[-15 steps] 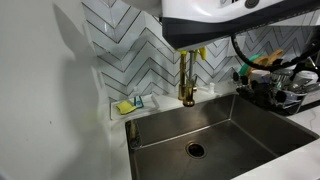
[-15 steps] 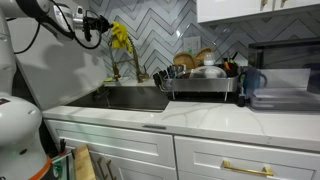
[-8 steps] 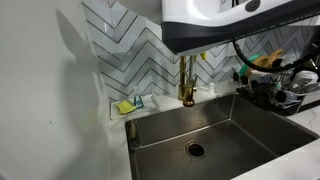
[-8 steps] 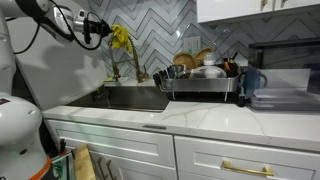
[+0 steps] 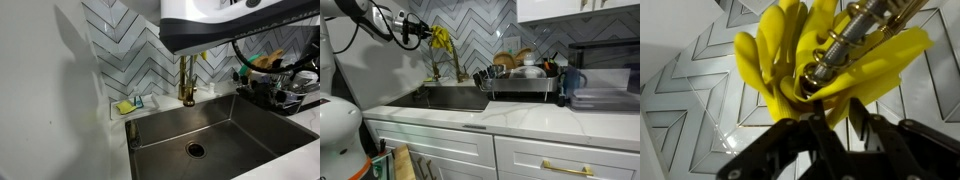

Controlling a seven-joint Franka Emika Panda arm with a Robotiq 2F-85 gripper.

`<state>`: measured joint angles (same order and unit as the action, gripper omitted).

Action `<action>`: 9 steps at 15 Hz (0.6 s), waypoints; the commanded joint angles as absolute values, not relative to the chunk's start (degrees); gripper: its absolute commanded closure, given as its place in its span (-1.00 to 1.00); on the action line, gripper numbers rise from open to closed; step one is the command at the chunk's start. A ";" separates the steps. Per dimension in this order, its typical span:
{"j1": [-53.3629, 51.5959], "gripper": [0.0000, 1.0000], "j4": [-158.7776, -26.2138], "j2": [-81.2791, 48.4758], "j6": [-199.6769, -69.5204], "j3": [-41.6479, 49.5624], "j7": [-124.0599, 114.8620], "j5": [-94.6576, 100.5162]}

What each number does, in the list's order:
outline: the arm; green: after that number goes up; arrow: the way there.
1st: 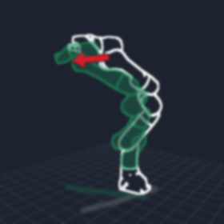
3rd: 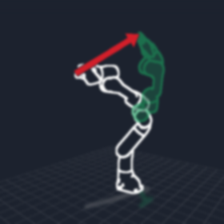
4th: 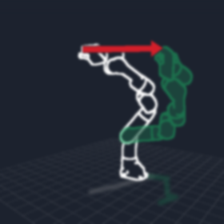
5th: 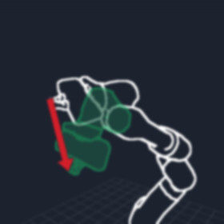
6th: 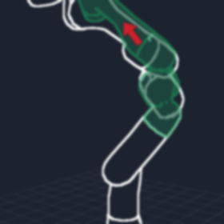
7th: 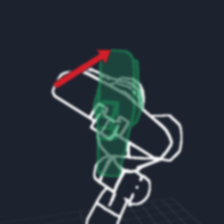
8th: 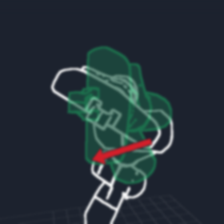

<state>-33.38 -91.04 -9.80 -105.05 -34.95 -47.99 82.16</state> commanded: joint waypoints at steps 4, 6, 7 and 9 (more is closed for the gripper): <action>-34.19 -0.74 -90.94 -8.24 -107.14 -34.03 -49.35 77.86; -34.35 -1.00 -90.32 -8.41 -107.65 -34.19 -49.39 75.19; -34.46 -1.00 -90.03 -8.54 -107.97 -34.24 -49.32 73.67; -34.79 -1.00 -89.51 -8.77 -108.48 -34.27 -49.21 70.49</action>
<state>-33.85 -89.76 -9.19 -107.07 -34.87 -48.81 75.48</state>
